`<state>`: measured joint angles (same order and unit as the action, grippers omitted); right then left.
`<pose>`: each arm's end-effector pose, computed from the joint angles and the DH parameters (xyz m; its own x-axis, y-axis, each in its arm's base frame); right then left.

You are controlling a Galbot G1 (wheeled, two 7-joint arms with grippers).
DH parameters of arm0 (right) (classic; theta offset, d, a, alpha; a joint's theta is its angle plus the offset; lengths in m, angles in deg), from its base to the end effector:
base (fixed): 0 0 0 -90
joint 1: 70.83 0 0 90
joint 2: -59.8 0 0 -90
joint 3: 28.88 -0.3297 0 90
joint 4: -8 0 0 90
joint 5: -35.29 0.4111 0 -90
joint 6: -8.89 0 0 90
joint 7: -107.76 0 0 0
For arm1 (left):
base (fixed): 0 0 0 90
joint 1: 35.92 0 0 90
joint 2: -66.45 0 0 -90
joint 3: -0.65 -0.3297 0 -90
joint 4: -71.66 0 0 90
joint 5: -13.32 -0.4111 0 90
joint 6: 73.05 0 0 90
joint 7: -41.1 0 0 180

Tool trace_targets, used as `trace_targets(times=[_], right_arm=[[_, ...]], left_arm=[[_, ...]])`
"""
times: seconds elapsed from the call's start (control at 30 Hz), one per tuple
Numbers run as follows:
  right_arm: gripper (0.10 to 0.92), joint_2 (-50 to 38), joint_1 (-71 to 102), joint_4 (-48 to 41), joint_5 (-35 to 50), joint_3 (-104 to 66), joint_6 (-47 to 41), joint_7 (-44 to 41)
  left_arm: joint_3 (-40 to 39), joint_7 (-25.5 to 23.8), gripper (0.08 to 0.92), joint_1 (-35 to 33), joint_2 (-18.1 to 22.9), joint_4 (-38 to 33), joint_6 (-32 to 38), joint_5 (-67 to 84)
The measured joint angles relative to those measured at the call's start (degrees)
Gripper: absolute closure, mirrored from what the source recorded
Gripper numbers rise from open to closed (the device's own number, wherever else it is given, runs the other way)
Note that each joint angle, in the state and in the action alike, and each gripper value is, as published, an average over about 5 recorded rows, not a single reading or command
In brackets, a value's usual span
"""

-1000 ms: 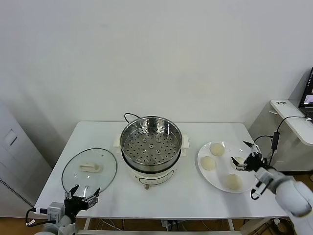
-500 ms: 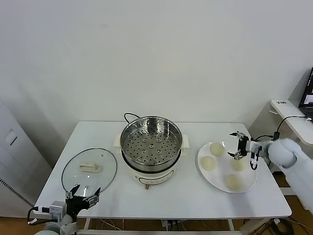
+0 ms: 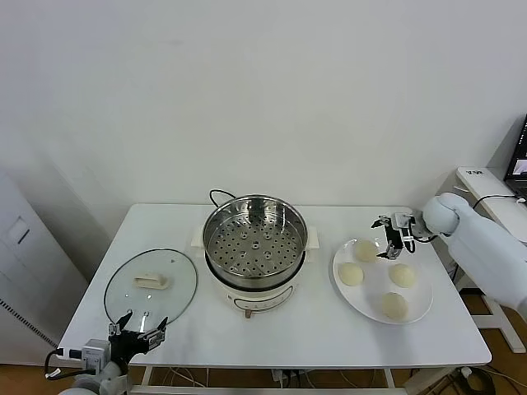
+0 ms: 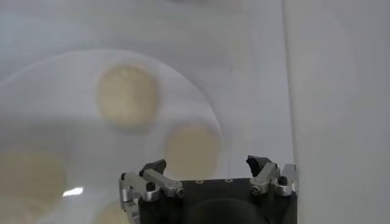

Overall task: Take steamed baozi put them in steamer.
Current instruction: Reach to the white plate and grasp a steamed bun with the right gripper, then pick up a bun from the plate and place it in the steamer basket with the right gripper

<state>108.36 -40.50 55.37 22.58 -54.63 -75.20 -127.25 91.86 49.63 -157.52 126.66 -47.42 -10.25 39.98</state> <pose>0.6155 -0.1983 -0.2078 -0.3875 -0.1764 0.9048 -0.9133 -0.0603 -0.4029 0.2488 0.0711 -0.2810 -0.8452 0.0508 0.5321 0.1009 0.9927 0.0655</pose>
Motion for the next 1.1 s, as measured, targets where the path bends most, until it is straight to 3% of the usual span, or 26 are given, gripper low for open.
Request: trace_targets(times=[0.5, 0.93, 1.1], right_arm=[[0.234, 7.0, -0.8, -9.5, -5.4, 1.0, 1.3, -0.3], [0.515, 8.9, 0.4, -11.6, -6.7, -0.4, 1.4, -0.4], [0.548, 8.5, 0.1, -10.8, -6.3, 0.0, 1.0, -0.6]], left_arm=[[0.5, 0.3, 0.177, -0.8, 0.1, -0.2, 0.0, 0.0], [0.5, 0.4, 0.177, -0.8, 0.0, 0.1, 0.3, -0.1], [0.6, 0.5, 0.177, -0.9, 0.0, 0.2, 0.3, -0.1]])
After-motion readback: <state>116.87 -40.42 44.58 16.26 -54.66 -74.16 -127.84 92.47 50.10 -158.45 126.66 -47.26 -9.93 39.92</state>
